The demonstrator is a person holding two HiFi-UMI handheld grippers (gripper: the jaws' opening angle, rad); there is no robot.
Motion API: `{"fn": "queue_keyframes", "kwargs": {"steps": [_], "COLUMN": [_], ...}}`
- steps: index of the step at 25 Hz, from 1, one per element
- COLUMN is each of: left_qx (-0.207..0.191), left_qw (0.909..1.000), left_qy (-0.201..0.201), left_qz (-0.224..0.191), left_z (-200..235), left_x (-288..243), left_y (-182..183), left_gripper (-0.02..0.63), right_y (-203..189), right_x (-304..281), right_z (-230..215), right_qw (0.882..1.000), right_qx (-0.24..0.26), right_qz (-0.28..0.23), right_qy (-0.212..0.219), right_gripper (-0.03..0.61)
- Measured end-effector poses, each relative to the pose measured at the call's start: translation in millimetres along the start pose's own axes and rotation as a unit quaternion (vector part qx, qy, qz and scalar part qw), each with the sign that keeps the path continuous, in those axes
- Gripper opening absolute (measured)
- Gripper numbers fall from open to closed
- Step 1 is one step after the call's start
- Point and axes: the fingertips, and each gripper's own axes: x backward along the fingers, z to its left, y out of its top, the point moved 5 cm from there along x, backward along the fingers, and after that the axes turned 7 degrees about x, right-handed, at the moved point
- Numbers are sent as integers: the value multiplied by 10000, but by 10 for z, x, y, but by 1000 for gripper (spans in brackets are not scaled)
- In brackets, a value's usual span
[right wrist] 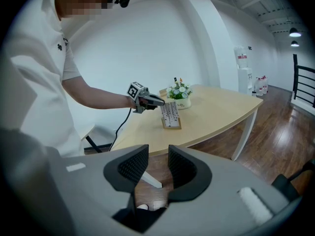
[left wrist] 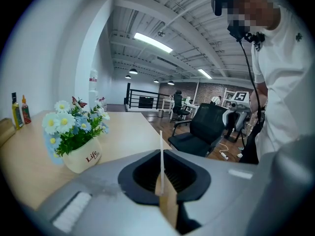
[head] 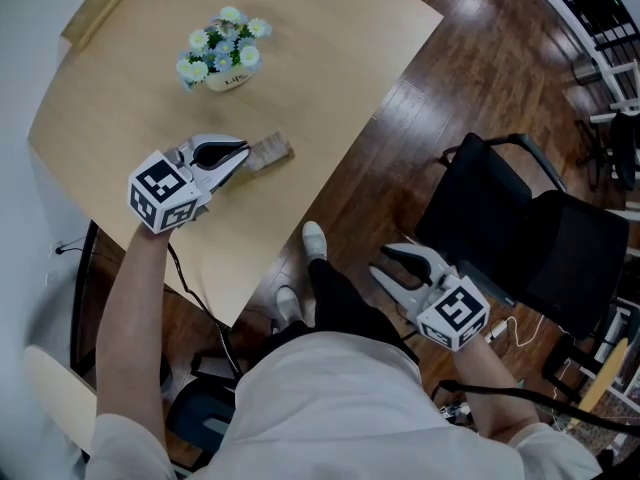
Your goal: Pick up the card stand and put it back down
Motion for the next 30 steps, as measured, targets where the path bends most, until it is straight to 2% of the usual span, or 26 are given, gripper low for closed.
{"fn": "queue_keyframes", "kwargs": {"steps": [3,7,10,13,17,23,30], "left_qx": [-7,-64,-53,59,113,385,1013], "left_qw": [9999,9986,9950,9843,9698,9573,9484], "left_qy": [53,313,683,1222,1784,2091,1935], "left_qz": [-151,-423,-731,-1275,-1658,-1961,-2298], "left_z": [-8,-22,-81,-265,-771,-1839,-2885], "left_x": [38,178,431,830,1392,2152,2496], "left_y": [35,135,213,249,91,-448,-1078], "left_gripper": [23,80,80,73,57,39,32], "right_y": [12,37,86,140,154,65,-164], "right_x": [-20,-42,-62,-57,0,226,636], "right_z": [9,48,112,233,524,1238,1849], "right_qw": [10000,9999,9996,9988,9976,9949,9934], "right_qx": [38,127,253,428,670,971,1000], "right_qz": [-10,-62,-140,-215,-195,-249,-289], "right_qy": [30,59,77,64,37,-125,-488], "right_gripper": [130,130,130,130,130,130,130]}}
